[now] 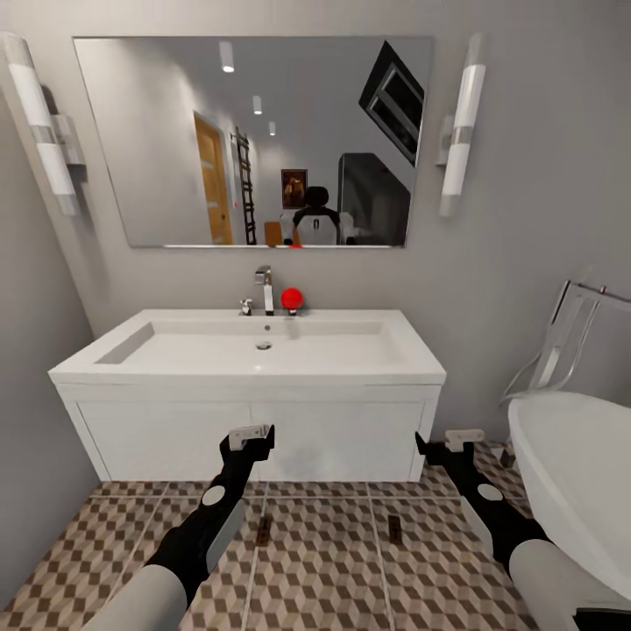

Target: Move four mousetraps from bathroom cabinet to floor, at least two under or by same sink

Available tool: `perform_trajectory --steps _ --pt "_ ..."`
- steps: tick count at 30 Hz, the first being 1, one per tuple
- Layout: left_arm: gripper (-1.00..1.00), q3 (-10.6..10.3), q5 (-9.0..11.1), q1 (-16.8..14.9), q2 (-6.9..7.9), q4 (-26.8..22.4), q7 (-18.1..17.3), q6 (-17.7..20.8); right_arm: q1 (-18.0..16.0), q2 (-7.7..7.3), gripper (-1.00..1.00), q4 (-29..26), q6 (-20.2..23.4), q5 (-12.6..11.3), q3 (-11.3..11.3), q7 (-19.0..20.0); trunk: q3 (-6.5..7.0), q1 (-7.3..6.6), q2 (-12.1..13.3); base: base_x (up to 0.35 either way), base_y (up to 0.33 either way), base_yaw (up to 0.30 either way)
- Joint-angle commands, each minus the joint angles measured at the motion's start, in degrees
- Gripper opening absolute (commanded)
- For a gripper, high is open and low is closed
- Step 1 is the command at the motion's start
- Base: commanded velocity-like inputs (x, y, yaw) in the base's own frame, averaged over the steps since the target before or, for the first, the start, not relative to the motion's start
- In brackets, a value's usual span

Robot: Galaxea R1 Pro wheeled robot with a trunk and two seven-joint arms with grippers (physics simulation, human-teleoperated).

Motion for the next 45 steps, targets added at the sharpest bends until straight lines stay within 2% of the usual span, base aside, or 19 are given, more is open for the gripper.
perform_trajectory --steps 1,45 --pt "1.00 -0.4 0.4 0.0 0.05 0.0 0.4 -0.2 0.0 0.00 1.00 0.1 -0.2 -0.3 0.0 0.3 0.13 -0.23 0.4 0.000 0.000 0.000" --pt "1.00 -0.4 0.4 0.0 0.05 0.0 0.4 -0.2 0.0 -0.01 1.00 0.1 -0.2 -0.2 0.1 0.3 8.03 -9.90 18.0 0.000 0.000 0.000"
